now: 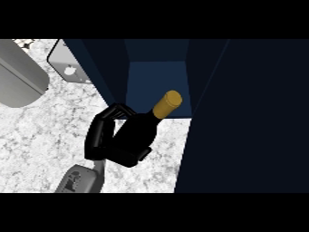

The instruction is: Pick up the wine, place it into the cabinet and close the cabinet

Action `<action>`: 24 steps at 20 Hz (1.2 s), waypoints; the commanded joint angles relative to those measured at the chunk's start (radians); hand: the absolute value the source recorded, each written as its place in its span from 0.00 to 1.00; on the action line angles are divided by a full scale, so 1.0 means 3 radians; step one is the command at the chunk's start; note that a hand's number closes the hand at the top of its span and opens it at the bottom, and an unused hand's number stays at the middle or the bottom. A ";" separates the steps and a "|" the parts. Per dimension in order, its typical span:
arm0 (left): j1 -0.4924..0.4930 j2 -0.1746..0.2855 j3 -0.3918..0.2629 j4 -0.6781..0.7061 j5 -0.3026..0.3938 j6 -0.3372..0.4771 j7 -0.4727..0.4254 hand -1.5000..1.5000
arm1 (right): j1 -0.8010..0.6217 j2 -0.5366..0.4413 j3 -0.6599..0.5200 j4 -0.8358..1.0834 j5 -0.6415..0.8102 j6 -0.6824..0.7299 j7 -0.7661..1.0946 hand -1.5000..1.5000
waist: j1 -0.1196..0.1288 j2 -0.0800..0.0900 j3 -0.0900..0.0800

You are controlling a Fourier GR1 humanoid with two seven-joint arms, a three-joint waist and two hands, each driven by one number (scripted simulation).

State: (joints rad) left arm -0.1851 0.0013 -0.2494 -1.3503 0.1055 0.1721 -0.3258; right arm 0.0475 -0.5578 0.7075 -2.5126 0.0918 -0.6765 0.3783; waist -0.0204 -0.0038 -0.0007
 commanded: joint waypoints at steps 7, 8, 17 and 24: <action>-0.0764 -0.0004 0.0007 0.0674 0.0060 0.0208 0.0017 1.00 | 0.0253 -0.0121 -0.0035 -0.0702 0.0045 0.0028 0.0115 0.00 | -0.0024 0.0008 -0.0001; -0.0785 0.0082 0.0216 0.0727 0.0069 0.0021 0.0037 1.00 | 0.0467 -0.0205 0.0093 -0.0811 0.0018 0.0039 -0.0026 0.00 | -0.0056 0.0001 0.0002; -0.1358 -0.0004 -0.0008 0.1543 0.0508 0.0308 -0.0249 1.00 | 0.0369 -0.0197 -0.0214 -0.0637 -0.0227 0.0115 -0.0146 0.00 | -0.0068 0.0026 0.0000; -0.1832 -0.0004 0.0130 0.2139 0.0735 0.0328 -0.0360 1.00 | 0.0528 -0.0201 -0.0026 -0.0689 -0.0141 0.0091 -0.0220 0.00 | -0.0122 0.0026 -0.0001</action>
State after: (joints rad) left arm -0.6697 0.0004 -0.2278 -0.8037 0.2804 0.2575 -0.4065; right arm 0.1237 -0.5865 0.6853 -2.5092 0.0606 -0.6503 0.2514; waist -0.0467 0.0035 -0.0012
